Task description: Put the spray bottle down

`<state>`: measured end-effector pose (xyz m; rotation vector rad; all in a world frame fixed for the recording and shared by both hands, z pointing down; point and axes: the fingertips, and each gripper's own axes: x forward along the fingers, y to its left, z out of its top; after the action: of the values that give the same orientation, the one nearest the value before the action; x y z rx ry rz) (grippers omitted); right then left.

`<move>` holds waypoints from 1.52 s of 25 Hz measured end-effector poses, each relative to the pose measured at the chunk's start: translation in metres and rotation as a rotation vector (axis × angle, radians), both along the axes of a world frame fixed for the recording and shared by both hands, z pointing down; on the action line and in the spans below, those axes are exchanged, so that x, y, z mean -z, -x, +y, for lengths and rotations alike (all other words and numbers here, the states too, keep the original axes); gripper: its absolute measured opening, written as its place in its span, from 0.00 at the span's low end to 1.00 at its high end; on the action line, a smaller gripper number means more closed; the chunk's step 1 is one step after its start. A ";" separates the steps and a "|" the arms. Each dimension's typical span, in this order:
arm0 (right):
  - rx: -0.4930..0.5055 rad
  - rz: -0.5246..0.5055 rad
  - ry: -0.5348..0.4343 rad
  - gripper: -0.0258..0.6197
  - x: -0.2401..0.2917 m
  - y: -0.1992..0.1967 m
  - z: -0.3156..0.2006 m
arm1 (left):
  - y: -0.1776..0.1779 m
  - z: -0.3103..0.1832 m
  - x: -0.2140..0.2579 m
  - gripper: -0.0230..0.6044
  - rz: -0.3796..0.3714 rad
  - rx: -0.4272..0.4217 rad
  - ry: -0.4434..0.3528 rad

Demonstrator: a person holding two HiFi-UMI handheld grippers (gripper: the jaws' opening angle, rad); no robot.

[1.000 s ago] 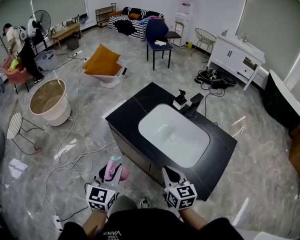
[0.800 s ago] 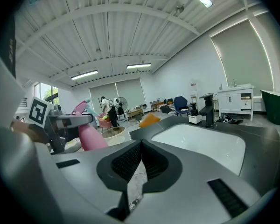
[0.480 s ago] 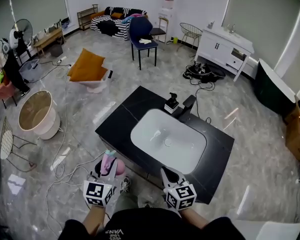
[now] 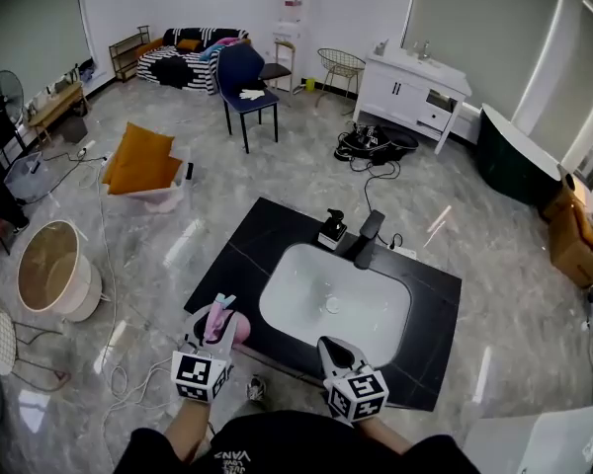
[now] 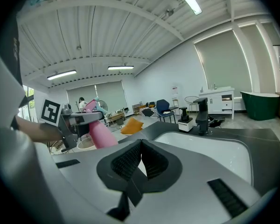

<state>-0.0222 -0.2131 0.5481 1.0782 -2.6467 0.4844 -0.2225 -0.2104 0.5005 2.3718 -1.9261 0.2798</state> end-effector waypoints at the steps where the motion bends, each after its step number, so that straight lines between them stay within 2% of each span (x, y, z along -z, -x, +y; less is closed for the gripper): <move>1: -0.013 0.000 0.001 0.04 0.000 0.005 -0.005 | 0.005 -0.010 -0.001 0.24 -0.005 -0.016 -0.004; 7: -0.075 0.004 0.010 0.04 -0.006 0.035 -0.028 | 0.033 -0.066 -0.002 0.24 -0.016 -0.105 -0.053; 18: -0.190 0.016 0.036 0.04 -0.013 0.061 -0.048 | 0.049 -0.170 -0.028 0.24 -0.056 -0.254 -0.032; 29: -0.330 0.035 0.074 0.04 -0.022 0.048 -0.057 | 0.050 -0.264 -0.056 0.24 -0.048 -0.292 0.033; 38: -0.381 0.046 0.084 0.04 -0.024 0.041 -0.066 | 0.040 -0.315 -0.067 0.24 -0.030 -0.311 0.077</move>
<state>-0.0631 -0.2789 0.5717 1.5521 -2.3607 0.6276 -0.2630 -0.5253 0.5677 2.6215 -1.5193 0.4017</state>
